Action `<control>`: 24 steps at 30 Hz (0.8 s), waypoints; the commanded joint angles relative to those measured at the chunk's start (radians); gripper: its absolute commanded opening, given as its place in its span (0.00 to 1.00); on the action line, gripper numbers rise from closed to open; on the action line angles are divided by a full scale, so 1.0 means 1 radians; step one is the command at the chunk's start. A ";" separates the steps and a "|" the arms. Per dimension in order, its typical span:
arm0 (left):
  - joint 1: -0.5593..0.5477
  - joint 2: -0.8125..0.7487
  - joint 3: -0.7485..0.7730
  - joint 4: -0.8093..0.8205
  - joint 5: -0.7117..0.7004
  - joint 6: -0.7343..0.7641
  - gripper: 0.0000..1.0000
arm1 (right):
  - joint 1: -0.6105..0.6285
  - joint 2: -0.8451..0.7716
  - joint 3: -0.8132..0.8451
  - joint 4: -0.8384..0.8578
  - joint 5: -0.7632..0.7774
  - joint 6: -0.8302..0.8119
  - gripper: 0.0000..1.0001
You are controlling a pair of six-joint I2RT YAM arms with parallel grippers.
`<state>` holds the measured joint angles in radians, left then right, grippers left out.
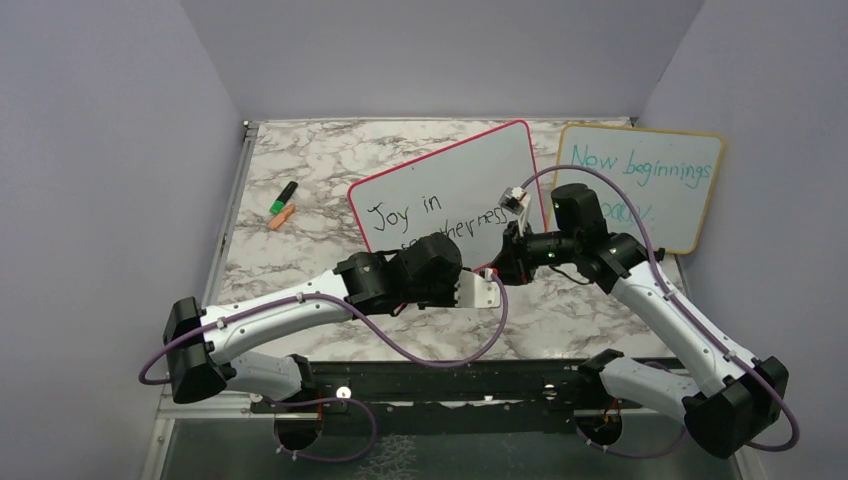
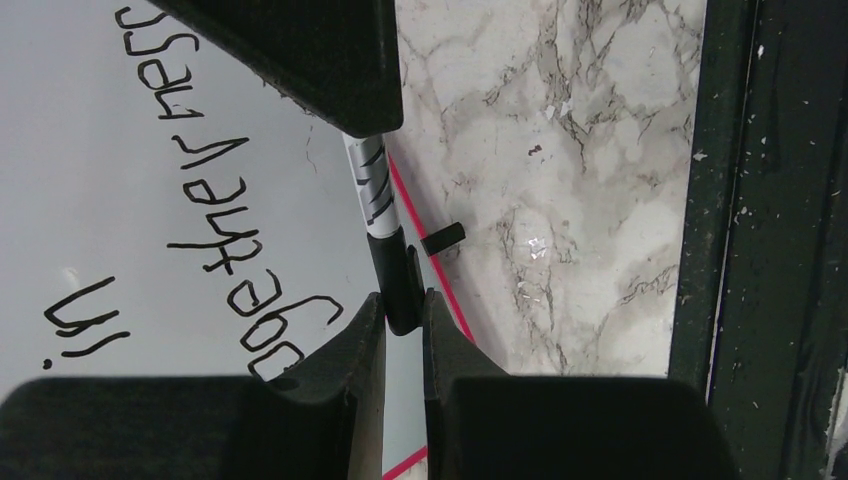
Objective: Write a sentence on the whiteboard
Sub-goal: Close the whiteboard marker.
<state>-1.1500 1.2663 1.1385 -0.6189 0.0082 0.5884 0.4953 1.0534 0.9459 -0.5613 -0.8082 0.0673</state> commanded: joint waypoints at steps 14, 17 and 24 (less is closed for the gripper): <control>-0.103 -0.013 -0.001 0.492 -0.058 -0.053 0.00 | 0.042 0.113 -0.026 0.131 0.031 0.089 0.01; -0.100 -0.018 0.018 0.529 -0.010 -0.122 0.00 | 0.091 0.147 -0.016 0.095 0.070 0.038 0.01; -0.085 -0.064 0.022 0.481 0.010 -0.140 0.00 | 0.135 0.128 -0.035 0.089 0.183 0.035 0.01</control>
<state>-1.2308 1.2587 1.1309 -0.2836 -0.0265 0.4622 0.6170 1.2125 0.9234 -0.4854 -0.7216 0.1101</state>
